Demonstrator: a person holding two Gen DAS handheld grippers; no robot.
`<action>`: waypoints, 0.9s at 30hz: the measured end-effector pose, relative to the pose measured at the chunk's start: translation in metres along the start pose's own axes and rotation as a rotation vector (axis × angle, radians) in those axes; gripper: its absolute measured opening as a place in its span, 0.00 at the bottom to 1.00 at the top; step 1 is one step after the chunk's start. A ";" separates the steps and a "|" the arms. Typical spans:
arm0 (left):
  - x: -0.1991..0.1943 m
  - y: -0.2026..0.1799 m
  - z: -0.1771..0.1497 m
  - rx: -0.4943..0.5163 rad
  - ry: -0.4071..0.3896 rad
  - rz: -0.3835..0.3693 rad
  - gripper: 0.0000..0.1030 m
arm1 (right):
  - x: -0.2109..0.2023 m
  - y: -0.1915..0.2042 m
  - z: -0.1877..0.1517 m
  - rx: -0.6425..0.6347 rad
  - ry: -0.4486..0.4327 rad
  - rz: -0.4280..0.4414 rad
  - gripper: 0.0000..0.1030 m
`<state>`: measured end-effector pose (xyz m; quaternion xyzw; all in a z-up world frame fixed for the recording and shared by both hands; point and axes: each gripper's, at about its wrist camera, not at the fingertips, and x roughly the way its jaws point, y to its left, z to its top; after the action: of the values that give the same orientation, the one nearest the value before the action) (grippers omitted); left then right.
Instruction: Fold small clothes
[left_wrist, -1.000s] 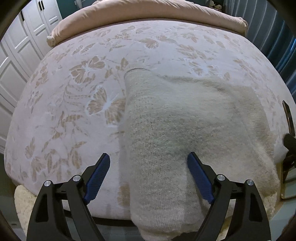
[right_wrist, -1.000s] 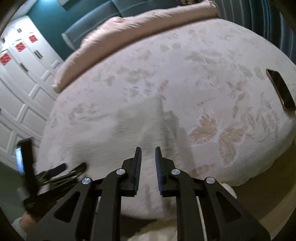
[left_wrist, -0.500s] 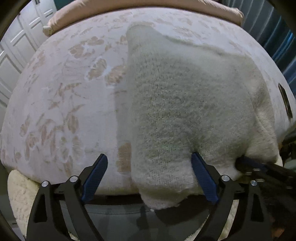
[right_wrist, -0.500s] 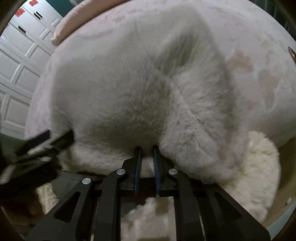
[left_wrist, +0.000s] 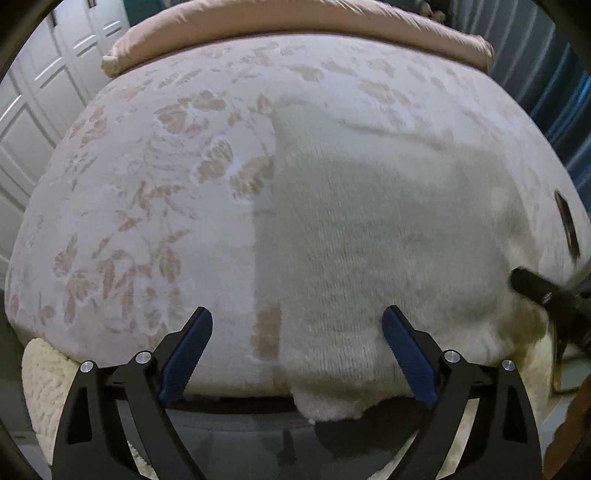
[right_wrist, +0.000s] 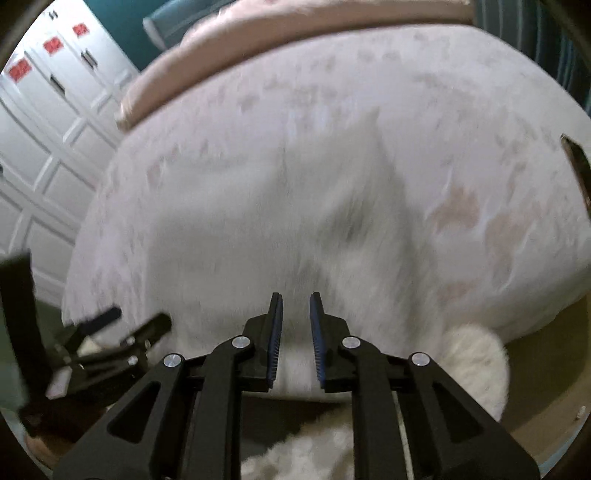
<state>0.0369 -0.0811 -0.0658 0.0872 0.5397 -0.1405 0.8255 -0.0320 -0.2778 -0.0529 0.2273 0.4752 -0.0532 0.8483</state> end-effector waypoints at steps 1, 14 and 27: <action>0.003 -0.001 0.004 -0.002 0.002 0.003 0.89 | 0.002 -0.004 0.005 0.007 -0.010 -0.015 0.18; 0.032 0.015 0.040 -0.140 0.049 -0.139 0.93 | 0.027 -0.047 0.013 0.089 -0.003 -0.038 0.81; 0.081 0.018 0.045 -0.315 0.160 -0.442 0.79 | 0.077 -0.067 0.012 0.274 0.098 0.213 0.49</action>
<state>0.1121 -0.0882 -0.1224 -0.1511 0.6243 -0.2244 0.7329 -0.0013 -0.3329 -0.1344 0.3920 0.4777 -0.0160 0.7860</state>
